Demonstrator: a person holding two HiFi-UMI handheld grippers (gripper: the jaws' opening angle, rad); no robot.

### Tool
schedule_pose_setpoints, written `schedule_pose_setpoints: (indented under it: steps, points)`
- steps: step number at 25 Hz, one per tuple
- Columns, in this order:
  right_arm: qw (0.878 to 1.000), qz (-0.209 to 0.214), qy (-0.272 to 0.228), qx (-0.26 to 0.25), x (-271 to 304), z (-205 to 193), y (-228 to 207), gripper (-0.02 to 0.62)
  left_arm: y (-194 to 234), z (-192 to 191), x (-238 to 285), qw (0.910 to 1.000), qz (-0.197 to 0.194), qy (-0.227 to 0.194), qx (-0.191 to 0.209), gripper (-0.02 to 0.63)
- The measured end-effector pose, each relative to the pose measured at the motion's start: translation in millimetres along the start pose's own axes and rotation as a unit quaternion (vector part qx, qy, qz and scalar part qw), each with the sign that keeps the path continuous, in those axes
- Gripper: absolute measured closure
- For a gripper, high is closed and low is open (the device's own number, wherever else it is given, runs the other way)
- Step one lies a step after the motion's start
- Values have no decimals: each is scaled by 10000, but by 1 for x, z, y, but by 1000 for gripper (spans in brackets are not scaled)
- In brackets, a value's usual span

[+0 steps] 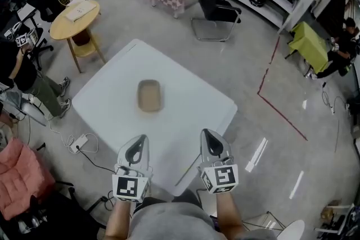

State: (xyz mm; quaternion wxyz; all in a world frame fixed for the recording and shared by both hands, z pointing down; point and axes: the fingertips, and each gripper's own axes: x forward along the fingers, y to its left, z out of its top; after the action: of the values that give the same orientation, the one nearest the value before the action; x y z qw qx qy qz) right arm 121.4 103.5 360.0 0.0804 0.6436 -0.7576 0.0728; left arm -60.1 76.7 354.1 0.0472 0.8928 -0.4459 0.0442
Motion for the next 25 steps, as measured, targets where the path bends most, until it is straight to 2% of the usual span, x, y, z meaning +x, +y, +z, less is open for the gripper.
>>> schedule_pose_setpoints:
  steps: [9, 15, 20, 25]
  points:
    - [9974, 704, 118, 22, 57, -10, -25, 592, 6, -6, 42, 9980, 612, 22, -164, 594]
    - [9927, 1177, 257, 84, 93, -24, -23, 592, 22, -16, 51, 9947, 1020, 61, -137, 594]
    - [9896, 1383, 384, 125, 121, -39, -19, 592, 46, -35, 56, 9896, 1397, 286, -179, 594]
    - [9880, 1473, 460, 105, 154, -51, -16, 592, 69, -49, 76, 9890, 1431, 350, -136, 594]
